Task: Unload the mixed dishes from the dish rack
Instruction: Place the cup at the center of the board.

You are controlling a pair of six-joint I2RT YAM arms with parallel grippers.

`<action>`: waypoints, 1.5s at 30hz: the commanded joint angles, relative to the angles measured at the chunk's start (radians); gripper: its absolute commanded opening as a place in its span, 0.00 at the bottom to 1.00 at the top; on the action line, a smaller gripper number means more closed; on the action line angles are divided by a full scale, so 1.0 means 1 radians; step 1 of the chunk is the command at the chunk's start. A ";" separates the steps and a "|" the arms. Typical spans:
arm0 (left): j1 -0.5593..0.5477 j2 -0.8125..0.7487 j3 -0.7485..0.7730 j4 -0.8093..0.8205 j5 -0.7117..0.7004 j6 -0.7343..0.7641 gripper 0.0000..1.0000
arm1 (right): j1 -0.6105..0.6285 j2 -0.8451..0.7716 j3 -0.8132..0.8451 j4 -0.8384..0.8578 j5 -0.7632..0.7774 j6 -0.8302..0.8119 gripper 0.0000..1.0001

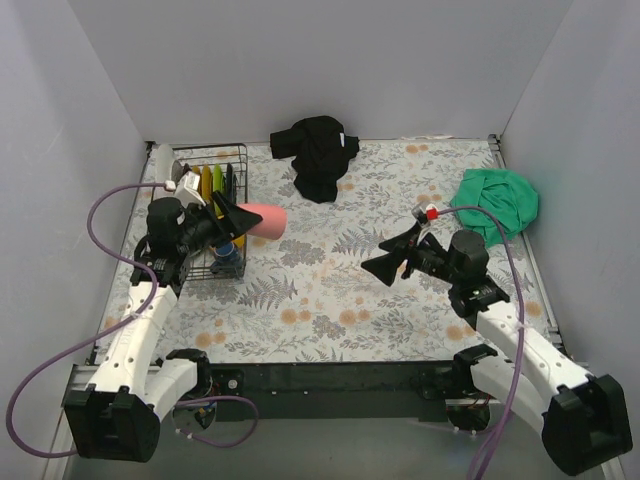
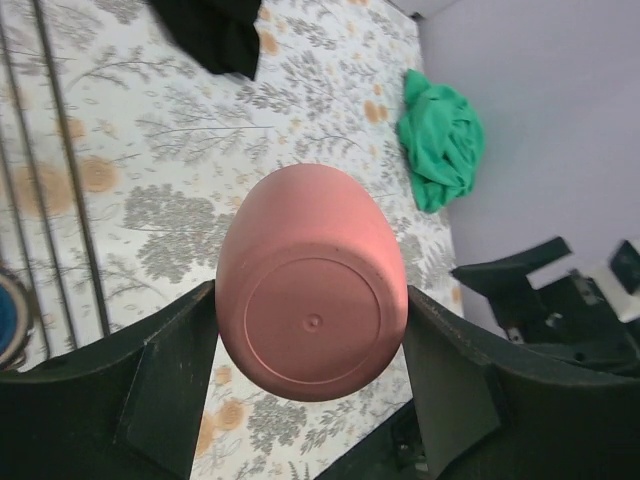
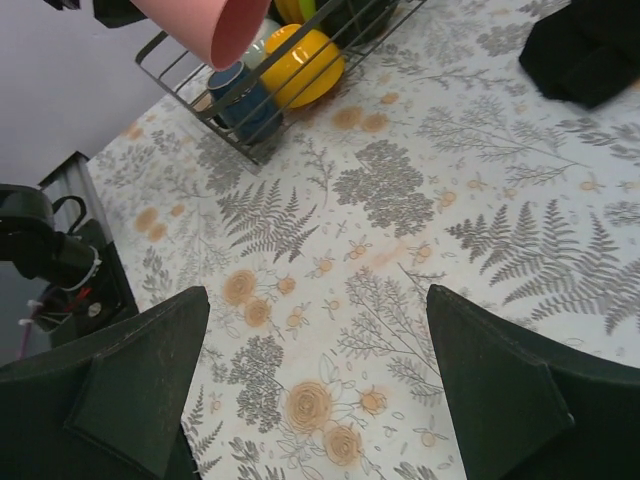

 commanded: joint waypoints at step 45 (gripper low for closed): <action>-0.370 0.173 -0.413 1.053 -0.004 -0.548 0.50 | 0.194 0.686 0.208 1.152 -0.186 0.501 0.20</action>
